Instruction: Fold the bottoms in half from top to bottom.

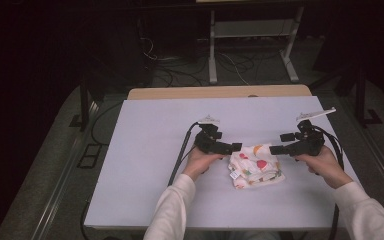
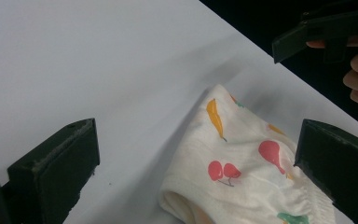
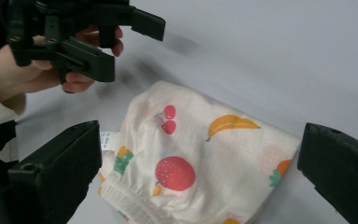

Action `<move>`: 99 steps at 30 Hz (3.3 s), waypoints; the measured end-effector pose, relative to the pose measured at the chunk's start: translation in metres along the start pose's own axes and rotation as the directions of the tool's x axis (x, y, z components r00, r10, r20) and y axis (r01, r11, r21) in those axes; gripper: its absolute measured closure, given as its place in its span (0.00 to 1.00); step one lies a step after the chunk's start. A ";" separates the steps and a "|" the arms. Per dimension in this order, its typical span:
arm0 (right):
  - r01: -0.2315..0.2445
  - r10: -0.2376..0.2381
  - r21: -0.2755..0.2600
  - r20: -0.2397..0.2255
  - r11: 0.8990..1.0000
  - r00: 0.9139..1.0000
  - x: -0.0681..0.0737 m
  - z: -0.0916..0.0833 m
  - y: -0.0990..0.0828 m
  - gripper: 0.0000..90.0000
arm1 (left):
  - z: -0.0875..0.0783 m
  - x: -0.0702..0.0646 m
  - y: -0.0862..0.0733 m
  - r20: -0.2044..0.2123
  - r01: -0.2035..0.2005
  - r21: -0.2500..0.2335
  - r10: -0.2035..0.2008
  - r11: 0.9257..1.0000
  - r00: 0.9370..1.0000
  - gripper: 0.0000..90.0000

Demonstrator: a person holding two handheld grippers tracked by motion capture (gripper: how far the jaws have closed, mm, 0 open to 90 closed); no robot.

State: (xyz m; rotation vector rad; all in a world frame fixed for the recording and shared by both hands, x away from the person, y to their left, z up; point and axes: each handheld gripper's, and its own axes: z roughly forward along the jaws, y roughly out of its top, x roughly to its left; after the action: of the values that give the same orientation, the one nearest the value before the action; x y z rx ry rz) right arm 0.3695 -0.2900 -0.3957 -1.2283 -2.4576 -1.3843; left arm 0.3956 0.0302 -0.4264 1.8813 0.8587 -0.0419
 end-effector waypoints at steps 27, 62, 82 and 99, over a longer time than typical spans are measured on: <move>-0.075 0.074 0.005 0.067 0.997 0.995 -0.044 0.016 -0.001 0.00 | 0.013 0.021 -0.009 -0.028 0.056 0.036 -0.055 0.998 0.998 0.00; -0.015 0.007 0.072 0.116 0.997 0.993 -0.054 0.053 -0.005 0.56 | 0.026 0.023 -0.017 0.056 0.100 0.150 -0.110 0.984 0.992 0.75; -0.068 0.063 0.044 0.096 0.997 0.993 -0.043 0.047 0.003 0.96 | 0.011 0.017 -0.005 0.027 0.035 0.141 -0.039 0.989 0.999 0.91; -0.059 0.057 0.024 0.087 0.998 0.995 -0.018 0.068 0.019 0.96 | -0.026 0.029 0.005 -0.036 -0.012 0.153 0.018 0.988 0.999 0.91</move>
State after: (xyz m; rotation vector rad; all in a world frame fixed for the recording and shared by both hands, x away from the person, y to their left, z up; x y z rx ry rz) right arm 0.4152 -0.2454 -0.4305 -1.3703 -2.4659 -1.3060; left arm 0.4108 0.0658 -0.4214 2.0372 0.8879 -0.0649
